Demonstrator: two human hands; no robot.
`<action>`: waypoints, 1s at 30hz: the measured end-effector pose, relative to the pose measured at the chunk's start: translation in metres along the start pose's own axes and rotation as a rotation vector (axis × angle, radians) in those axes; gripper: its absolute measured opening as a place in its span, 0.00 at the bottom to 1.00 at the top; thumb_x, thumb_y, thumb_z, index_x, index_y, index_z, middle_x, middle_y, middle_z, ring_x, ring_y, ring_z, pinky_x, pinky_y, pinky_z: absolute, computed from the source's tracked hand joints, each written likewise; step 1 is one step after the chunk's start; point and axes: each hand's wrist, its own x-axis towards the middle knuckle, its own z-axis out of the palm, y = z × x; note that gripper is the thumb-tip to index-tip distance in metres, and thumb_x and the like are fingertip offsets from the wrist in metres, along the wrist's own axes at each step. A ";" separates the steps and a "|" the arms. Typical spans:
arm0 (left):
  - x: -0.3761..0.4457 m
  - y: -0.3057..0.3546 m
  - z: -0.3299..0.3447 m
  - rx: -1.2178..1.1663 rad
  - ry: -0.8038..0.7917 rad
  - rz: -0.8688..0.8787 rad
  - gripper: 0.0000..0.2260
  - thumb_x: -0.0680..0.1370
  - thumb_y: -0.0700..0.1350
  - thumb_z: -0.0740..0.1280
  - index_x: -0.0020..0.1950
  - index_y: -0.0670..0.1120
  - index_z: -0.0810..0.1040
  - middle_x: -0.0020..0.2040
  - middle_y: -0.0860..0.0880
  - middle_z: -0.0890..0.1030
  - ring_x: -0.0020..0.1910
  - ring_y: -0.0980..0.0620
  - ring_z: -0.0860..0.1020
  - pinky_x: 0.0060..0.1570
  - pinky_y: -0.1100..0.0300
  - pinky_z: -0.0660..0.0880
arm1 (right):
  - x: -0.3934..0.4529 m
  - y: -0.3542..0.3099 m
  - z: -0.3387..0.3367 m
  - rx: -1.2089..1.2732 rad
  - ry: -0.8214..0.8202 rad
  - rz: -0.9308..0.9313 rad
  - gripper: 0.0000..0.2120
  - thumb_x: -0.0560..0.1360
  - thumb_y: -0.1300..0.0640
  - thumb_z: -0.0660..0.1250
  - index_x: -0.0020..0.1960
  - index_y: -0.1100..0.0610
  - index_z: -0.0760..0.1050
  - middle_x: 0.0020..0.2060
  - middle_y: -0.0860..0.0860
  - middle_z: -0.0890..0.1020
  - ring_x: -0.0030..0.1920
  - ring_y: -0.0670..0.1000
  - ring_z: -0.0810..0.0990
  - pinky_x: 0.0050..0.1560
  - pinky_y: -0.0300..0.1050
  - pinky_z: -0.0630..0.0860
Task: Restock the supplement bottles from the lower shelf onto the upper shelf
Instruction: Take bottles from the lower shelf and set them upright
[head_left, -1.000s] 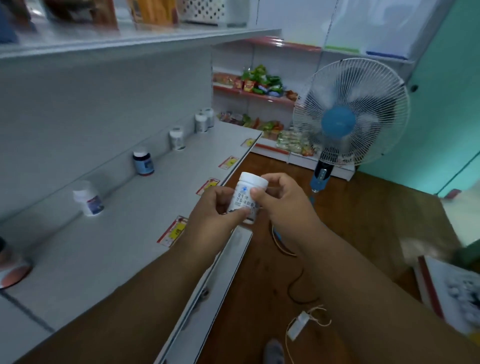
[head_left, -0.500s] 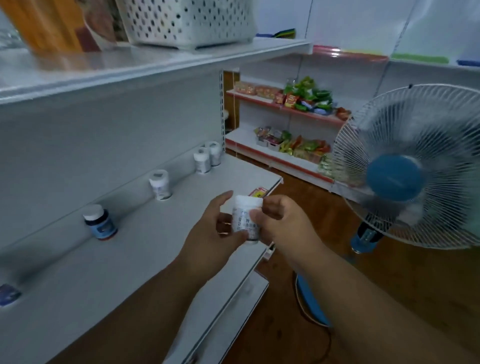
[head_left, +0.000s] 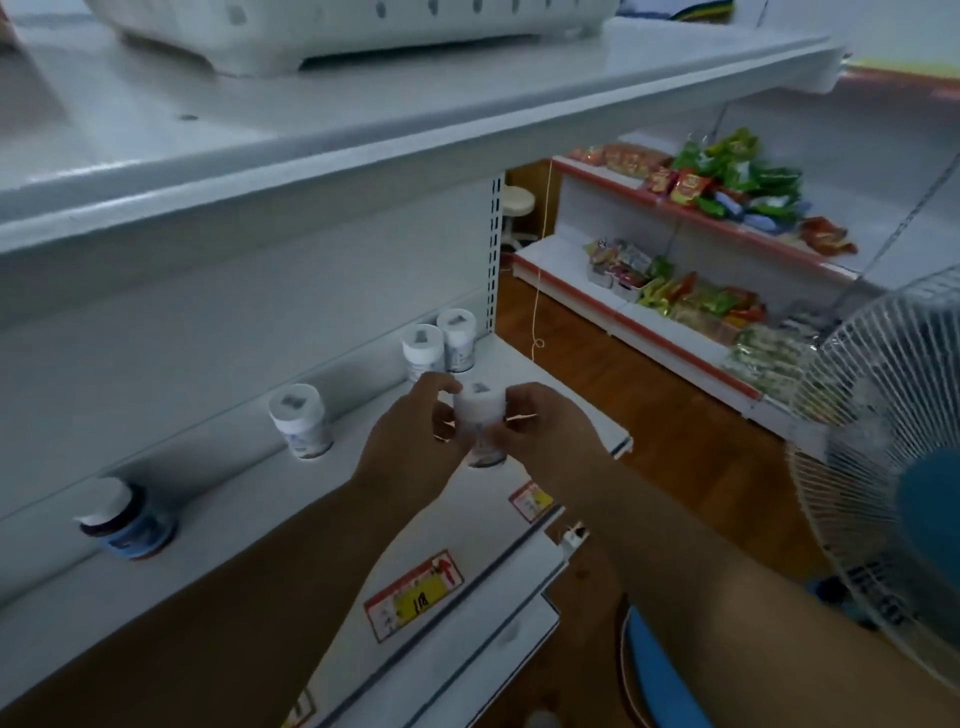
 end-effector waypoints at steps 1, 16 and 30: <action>0.010 -0.001 0.003 0.007 0.024 -0.020 0.18 0.76 0.50 0.72 0.62 0.56 0.70 0.54 0.52 0.83 0.48 0.53 0.81 0.48 0.55 0.81 | 0.013 0.003 -0.001 0.014 -0.022 -0.011 0.16 0.75 0.52 0.72 0.61 0.52 0.74 0.54 0.48 0.82 0.53 0.47 0.82 0.57 0.45 0.79; 0.061 -0.017 0.063 0.004 0.487 -0.383 0.19 0.73 0.53 0.74 0.59 0.50 0.72 0.49 0.55 0.82 0.46 0.55 0.81 0.46 0.55 0.78 | 0.120 0.040 0.008 -0.142 -0.269 -0.264 0.16 0.75 0.50 0.71 0.60 0.51 0.73 0.55 0.46 0.82 0.54 0.48 0.81 0.56 0.48 0.78; 0.039 0.010 0.067 0.023 0.492 -0.520 0.22 0.75 0.47 0.73 0.66 0.49 0.70 0.56 0.52 0.80 0.50 0.54 0.79 0.49 0.59 0.75 | 0.104 0.032 -0.015 -0.225 -0.230 -0.399 0.23 0.75 0.50 0.72 0.66 0.52 0.67 0.61 0.50 0.78 0.60 0.51 0.77 0.60 0.46 0.76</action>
